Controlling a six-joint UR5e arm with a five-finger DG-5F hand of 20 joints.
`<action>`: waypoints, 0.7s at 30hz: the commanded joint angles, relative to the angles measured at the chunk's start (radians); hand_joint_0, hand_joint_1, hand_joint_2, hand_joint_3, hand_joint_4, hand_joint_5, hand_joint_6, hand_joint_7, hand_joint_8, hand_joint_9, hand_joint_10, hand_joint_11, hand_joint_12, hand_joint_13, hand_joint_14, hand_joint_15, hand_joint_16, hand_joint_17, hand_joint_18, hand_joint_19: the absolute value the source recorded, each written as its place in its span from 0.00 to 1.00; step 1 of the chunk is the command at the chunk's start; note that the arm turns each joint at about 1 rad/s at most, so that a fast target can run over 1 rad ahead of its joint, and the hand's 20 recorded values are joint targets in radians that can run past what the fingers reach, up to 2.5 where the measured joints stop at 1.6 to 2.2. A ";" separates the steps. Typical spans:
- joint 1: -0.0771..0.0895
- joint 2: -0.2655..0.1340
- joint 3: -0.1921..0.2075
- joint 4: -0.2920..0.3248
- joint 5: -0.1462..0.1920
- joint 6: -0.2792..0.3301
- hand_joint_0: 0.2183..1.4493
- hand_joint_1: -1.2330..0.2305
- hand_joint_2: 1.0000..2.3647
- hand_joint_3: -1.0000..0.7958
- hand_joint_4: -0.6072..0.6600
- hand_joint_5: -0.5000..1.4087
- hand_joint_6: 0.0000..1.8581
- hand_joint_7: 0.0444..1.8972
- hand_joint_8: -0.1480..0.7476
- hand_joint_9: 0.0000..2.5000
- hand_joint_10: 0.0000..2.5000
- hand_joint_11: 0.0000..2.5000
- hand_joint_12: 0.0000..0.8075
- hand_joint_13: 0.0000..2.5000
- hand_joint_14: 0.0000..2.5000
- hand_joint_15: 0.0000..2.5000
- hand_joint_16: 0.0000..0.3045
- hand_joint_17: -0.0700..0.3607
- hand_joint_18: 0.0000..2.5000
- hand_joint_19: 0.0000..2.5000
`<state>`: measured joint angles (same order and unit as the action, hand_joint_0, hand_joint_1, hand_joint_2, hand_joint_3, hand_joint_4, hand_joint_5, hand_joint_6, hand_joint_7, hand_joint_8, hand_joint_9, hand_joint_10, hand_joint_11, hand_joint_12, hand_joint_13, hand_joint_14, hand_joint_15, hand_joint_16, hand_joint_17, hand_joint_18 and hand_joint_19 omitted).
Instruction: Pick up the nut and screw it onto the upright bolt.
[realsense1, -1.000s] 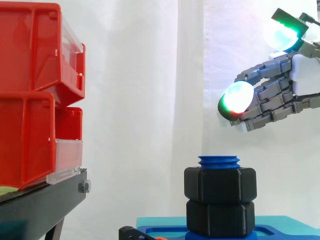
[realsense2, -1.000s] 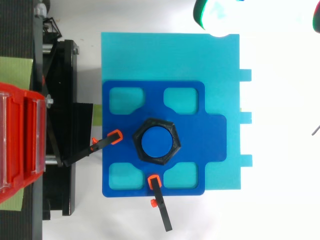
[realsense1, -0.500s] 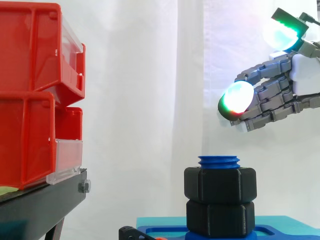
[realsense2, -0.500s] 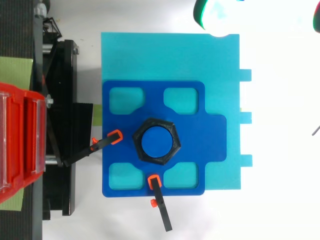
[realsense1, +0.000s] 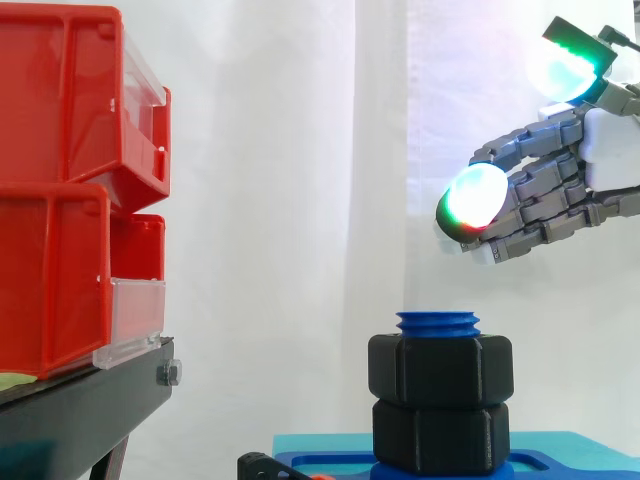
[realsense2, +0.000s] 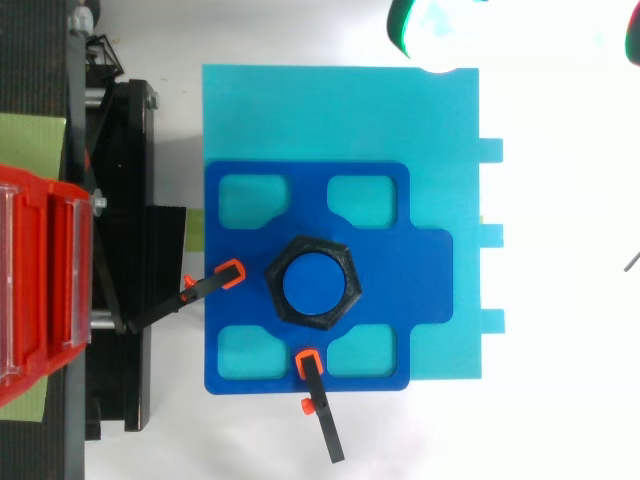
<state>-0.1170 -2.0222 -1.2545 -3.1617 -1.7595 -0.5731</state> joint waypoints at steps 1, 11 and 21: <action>-0.001 0.000 0.000 0.000 0.000 -0.001 0.22 0.65 0.00 0.28 0.64 0.14 0.27 0.34 0.39 0.01 0.00 0.00 0.43 0.00 0.00 0.00 0.17 0.43 0.00 0.00; 0.000 0.000 0.000 0.000 0.000 0.001 0.22 0.64 0.00 0.28 0.64 0.14 0.27 0.38 0.39 0.02 0.00 0.00 0.43 0.00 0.00 0.00 0.16 0.42 0.00 0.00; 0.000 0.000 0.001 0.000 0.000 -0.001 0.22 0.64 0.00 0.28 0.63 0.14 0.27 0.35 0.39 0.02 0.00 0.00 0.43 0.00 0.00 0.00 0.16 0.42 0.00 0.00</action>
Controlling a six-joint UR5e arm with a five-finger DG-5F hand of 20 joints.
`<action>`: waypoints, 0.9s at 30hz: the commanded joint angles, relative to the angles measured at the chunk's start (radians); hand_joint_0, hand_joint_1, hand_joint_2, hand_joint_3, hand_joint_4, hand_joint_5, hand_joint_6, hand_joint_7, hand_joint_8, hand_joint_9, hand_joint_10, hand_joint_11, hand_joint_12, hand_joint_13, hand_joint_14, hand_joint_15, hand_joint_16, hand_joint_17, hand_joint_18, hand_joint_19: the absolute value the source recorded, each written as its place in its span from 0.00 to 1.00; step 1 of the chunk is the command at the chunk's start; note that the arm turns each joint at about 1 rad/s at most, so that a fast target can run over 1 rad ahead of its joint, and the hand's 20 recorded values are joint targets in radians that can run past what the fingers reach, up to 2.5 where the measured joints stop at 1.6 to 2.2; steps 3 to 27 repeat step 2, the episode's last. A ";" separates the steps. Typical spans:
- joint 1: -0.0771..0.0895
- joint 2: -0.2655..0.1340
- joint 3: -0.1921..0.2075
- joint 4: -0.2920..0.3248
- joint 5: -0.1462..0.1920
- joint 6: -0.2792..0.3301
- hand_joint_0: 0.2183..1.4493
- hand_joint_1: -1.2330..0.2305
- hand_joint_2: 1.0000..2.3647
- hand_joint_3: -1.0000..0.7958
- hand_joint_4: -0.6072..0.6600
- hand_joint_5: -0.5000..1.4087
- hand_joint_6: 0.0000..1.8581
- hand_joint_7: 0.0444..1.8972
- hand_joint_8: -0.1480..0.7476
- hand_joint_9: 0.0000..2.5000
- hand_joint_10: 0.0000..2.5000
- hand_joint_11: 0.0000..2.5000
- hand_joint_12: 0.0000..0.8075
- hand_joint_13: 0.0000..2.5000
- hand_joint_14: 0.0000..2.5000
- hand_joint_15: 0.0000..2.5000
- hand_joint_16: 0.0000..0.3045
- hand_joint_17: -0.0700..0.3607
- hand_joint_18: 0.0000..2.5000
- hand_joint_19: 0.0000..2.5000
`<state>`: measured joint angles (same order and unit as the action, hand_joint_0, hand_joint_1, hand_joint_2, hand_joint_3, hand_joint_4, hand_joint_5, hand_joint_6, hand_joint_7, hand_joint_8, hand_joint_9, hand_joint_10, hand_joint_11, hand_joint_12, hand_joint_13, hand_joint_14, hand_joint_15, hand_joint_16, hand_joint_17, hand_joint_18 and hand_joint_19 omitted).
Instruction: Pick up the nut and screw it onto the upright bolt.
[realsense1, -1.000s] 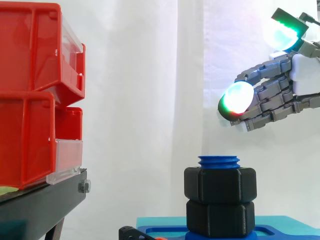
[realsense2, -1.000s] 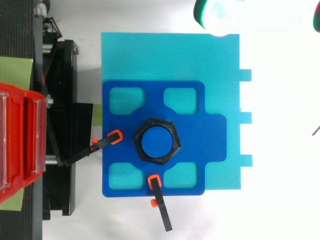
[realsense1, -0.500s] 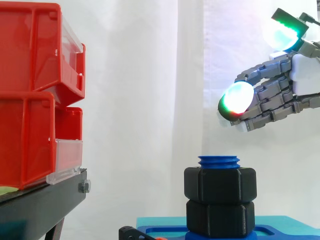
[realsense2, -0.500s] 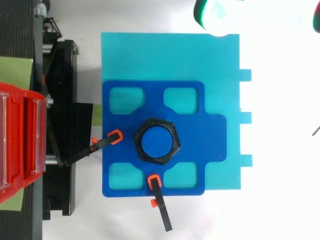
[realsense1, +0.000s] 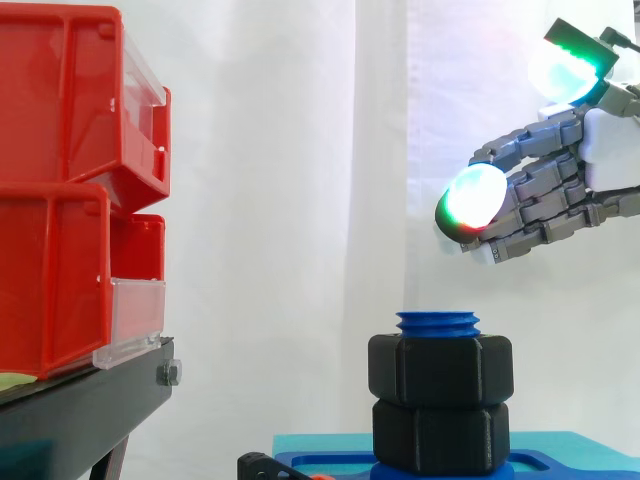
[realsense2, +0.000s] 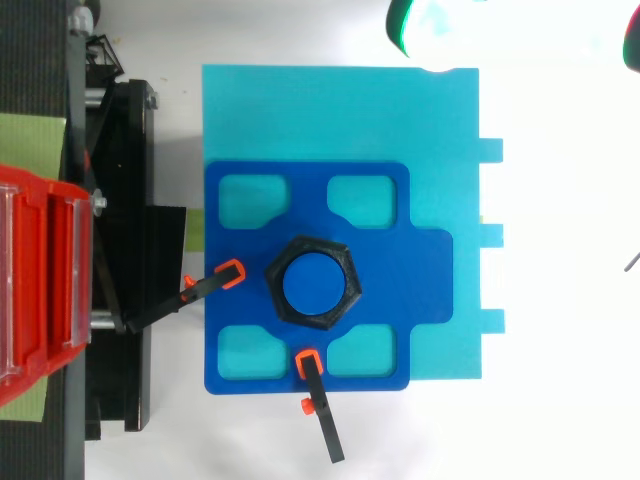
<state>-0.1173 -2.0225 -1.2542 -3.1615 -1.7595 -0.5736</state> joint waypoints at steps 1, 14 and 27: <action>0.001 -0.001 0.001 0.000 0.000 0.001 0.22 0.64 0.00 0.28 0.63 0.14 0.27 0.36 0.39 0.02 0.00 0.00 0.43 0.00 0.00 0.00 0.16 0.42 0.00 0.00; 0.001 -0.001 -0.001 0.000 0.000 0.000 0.22 0.65 0.00 0.28 0.63 0.14 0.27 0.38 0.39 0.01 0.00 0.00 0.43 0.00 0.00 0.00 0.16 0.42 0.00 0.00; 0.001 -0.001 -0.001 0.000 0.000 0.000 0.22 0.65 0.00 0.28 0.63 0.14 0.27 0.38 0.39 0.01 0.00 0.00 0.43 0.00 0.00 0.00 0.16 0.42 0.00 0.00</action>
